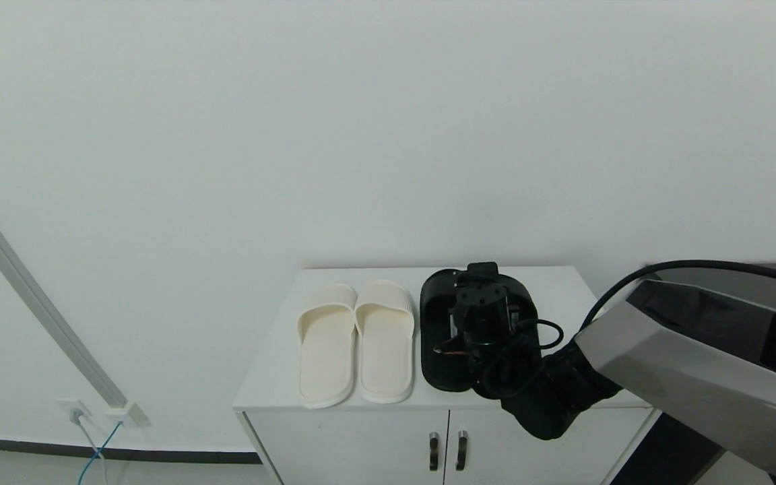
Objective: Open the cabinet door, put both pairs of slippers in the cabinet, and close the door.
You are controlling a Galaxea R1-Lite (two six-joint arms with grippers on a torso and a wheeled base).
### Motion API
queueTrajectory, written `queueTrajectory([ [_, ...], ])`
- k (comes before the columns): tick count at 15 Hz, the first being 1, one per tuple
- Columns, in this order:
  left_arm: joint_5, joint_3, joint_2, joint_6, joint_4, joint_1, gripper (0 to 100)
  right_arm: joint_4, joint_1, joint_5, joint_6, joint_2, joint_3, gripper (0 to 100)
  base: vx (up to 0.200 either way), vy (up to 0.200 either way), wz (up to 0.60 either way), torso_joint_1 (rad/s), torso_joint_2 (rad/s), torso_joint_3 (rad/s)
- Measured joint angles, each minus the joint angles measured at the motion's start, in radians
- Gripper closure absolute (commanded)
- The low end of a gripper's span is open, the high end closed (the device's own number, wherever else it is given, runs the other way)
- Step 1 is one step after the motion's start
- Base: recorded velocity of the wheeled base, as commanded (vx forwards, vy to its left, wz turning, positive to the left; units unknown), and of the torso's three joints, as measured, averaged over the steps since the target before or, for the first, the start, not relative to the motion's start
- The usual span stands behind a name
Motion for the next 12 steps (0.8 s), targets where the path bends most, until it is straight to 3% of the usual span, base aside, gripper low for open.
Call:
queueTrajectory([
  [3, 0.0, 0.0, 0.0, 0.0, 0.0, 0.0, 100, 0.016, -0.007, 0.042, -0.002, -0.048, 0.026, 100, 0.0, 0.0, 0.0, 0.0, 0.0, 0.0],
  [7, 0.0, 0.0, 0.0, 0.0, 0.0, 0.0, 100, 0.047, -0.009, 0.18, -0.014, -0.209, 0.13, 100, 0.0, 0.0, 0.0, 0.0, 0.0, 0.0],
  [12, 0.0, 0.0, 0.0, 0.0, 0.0, 0.0, 100, 0.095, -0.013, 0.549, -0.086, -0.479, 0.354, 100, 0.0, 0.0, 0.0, 0.0, 0.0, 0.0],
])
